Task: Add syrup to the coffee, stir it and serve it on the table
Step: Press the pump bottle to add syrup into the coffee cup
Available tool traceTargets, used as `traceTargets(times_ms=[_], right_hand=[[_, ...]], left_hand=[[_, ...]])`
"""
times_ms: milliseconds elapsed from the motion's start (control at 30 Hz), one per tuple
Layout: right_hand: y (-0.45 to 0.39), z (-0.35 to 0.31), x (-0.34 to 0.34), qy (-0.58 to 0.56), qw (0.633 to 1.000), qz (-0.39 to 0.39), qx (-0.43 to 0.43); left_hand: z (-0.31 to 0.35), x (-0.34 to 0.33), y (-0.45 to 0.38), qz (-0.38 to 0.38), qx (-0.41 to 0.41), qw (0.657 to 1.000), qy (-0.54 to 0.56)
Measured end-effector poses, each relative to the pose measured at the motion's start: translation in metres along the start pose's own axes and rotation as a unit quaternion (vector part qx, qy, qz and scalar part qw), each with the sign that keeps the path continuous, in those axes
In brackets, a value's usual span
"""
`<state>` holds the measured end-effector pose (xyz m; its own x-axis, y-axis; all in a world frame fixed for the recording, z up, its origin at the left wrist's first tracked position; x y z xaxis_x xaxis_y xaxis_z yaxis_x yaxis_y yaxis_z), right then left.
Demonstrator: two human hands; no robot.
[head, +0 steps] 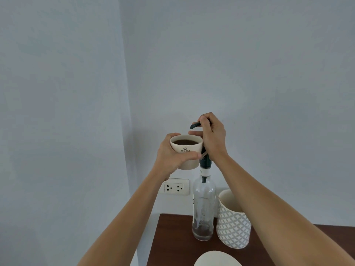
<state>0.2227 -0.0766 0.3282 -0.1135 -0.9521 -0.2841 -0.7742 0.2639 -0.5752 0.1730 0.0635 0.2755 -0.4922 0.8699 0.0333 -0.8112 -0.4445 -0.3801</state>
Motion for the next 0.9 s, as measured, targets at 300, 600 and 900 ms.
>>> traceTargets(times_ms=[300, 600, 900], right_hand=[[0.0016, 0.0002, 0.0003, -0.003, 1.0, 0.007, 0.016], [0.003, 0.0009, 0.0002, -0.005, 1.0, 0.011, 0.017], [0.0031, 0.0011, 0.0001, -0.003, 1.0, 0.009, 0.022]], left_hand=[[-0.0007, 0.0007, -0.0003, 0.002, 0.005, 1.0, -0.001], [-0.0023, 0.0011, -0.0005, 0.005, 0.01, 1.0, -0.001], [-0.0035, 0.0008, -0.0016, 0.002, 0.013, 1.0, 0.003]])
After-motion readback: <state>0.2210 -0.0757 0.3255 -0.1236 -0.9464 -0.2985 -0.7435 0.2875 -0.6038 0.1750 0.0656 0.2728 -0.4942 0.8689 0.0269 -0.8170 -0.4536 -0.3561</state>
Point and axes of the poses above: each hand's wrist, its own y-axis away from the middle knuckle, its own x-axis out of the back of the hand, z = x × y, the point moved 7 cm from there along -y, towards the middle knuckle, and after that the axes turned 13 degrees about z, right-handed, at the moved point
